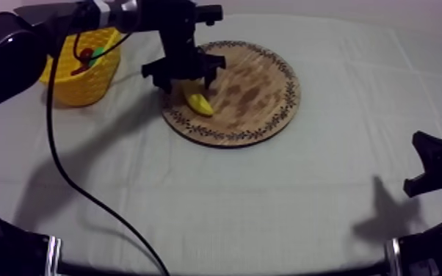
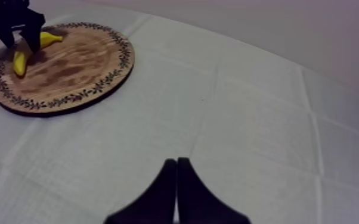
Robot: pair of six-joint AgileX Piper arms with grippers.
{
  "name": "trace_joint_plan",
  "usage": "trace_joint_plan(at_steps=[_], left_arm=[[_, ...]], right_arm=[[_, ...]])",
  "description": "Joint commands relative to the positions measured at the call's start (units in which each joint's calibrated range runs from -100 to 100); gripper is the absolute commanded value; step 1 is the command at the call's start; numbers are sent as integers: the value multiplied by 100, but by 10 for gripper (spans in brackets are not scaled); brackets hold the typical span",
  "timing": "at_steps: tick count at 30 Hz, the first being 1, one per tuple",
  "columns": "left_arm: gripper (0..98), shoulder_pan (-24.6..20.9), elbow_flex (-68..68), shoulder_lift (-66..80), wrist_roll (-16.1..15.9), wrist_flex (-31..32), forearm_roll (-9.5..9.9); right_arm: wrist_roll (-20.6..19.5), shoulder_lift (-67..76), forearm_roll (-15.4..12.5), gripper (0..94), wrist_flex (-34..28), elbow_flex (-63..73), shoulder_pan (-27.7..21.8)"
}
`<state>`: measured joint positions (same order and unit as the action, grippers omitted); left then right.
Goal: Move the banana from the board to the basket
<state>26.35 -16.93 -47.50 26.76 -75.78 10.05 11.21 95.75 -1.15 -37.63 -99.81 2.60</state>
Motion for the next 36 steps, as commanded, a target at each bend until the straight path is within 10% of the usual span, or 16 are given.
trace_joint_plan(at_steps=[1, 25, 36], left_arm=[[711, -5, -35, -30, -15, 29, -1], [234, -23, -226, -337, -315, 415, -1], [192, -99, 173, 776, -493, 405, -6]], right_arm=[[0, 0, 0, 3, -3, 3, 0], [0, 0, 0, 3, -3, 3, 0], [0, 0, 0, 3, -3, 3, 0]])
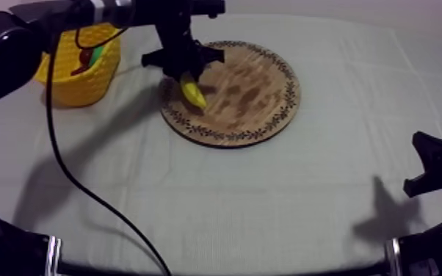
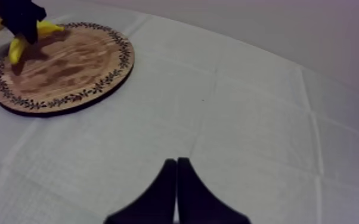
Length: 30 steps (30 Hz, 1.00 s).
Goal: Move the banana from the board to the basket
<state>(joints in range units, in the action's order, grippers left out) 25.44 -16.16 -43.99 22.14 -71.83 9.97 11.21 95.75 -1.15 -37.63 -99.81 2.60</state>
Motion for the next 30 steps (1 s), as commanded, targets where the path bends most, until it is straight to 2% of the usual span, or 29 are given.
trace_joint_plan(at_steps=[1, 10, 17, 24, 30], left_arm=[[193, -20, 194, 675, -69, 9, 0], [198, -321, 1279, 3015, -588, -343, -99], [202, -961, 1728, 4271, -1178, -602, -127], [191, -1650, 1300, 4365, -1764, -463, 56], [183, -2048, 863, 3872, -2034, -15, 249]], right_arm=[[0, 0, 0, 3, -4, 3, 0], [0, 0, 0, 3, -4, 3, 0], [0, 0, 0, 3, -4, 3, 0], [0, 0, 0, 3, -4, 3, 0], [0, 0, 0, 3, -4, 3, 0]])
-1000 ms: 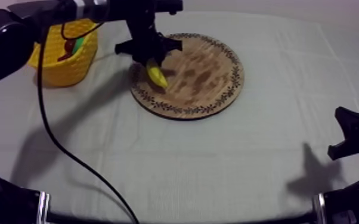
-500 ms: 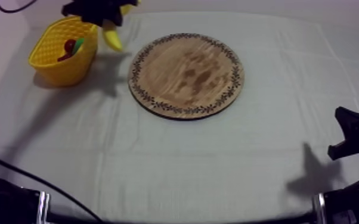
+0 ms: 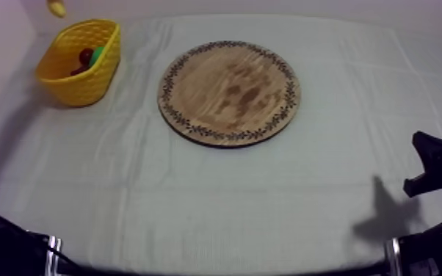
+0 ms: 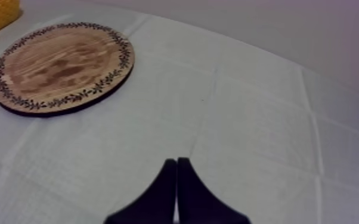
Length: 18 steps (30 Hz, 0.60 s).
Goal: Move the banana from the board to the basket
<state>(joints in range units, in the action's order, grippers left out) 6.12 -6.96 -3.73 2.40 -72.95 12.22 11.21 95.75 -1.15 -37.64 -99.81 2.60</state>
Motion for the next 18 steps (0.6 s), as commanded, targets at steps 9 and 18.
trace_joint_plan(at_steps=[9, 18], left_arm=[[178, -380, -68, -1428, -89, 687, 156], [170, -398, 118, -2493, 63, 1141, 188]], right_arm=[[0, 0, 0, 3, -2, 3, 0], [0, 0, 0, 3, -2, 3, 0]])
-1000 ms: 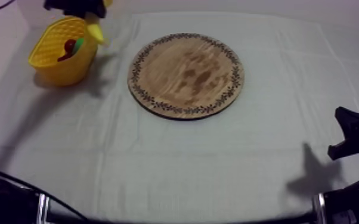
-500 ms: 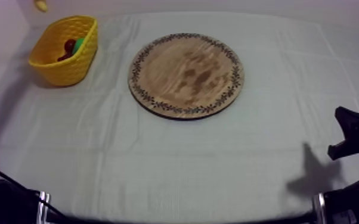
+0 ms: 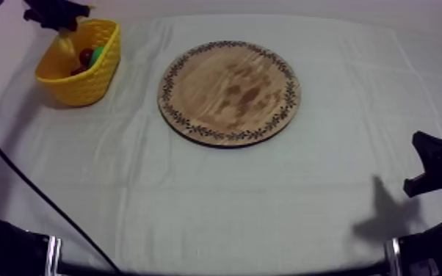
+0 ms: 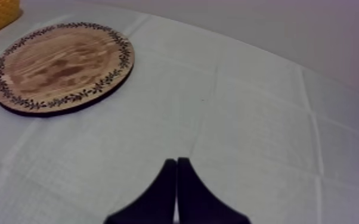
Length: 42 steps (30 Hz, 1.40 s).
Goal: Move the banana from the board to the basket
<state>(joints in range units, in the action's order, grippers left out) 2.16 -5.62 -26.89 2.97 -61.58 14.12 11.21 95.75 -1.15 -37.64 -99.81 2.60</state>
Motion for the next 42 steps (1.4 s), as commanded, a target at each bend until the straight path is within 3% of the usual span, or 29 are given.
trace_joint_plan(at_steps=[1, 13, 15, 18, 20, 23, 26, 30, 36, 42], left_arm=[[167, -2, -30, -259, 12, 18, 0], [157, -26, -307, -807, 73, 177, 51], [241, -23, -353, -814, 104, 160, 56], [519, -19, -360, -765, 155, 139, 46], [646, -18, -345, -698, 180, 130, 12], [735, -22, -316, -584, 214, 141, -51], [749, -23, -229, -453, 226, 187, -90], [639, -38, -23, -145, 311, 353, -91], [369, -165, 426, 816, 348, 566, -136], [90, -353, 1274, 2309, 144, 722, -275]], right_arm=[[0, 0, 0, 3, -2, 3, 0], [0, 0, 0, 3, -2, 3, 0], [0, 0, 0, 3, -2, 3, 0], [0, 0, 0, 3, -2, 3, 0], [0, 0, 0, 3, -2, 3, 0], [0, 0, 0, 3, -2, 3, 0], [0, 0, 0, 3, -2, 3, 0], [0, 0, 0, 3, -2, 3, 0], [0, 0, 0, 3, -2, 3, 0], [0, 0, 0, 3, -2, 3, 0]])
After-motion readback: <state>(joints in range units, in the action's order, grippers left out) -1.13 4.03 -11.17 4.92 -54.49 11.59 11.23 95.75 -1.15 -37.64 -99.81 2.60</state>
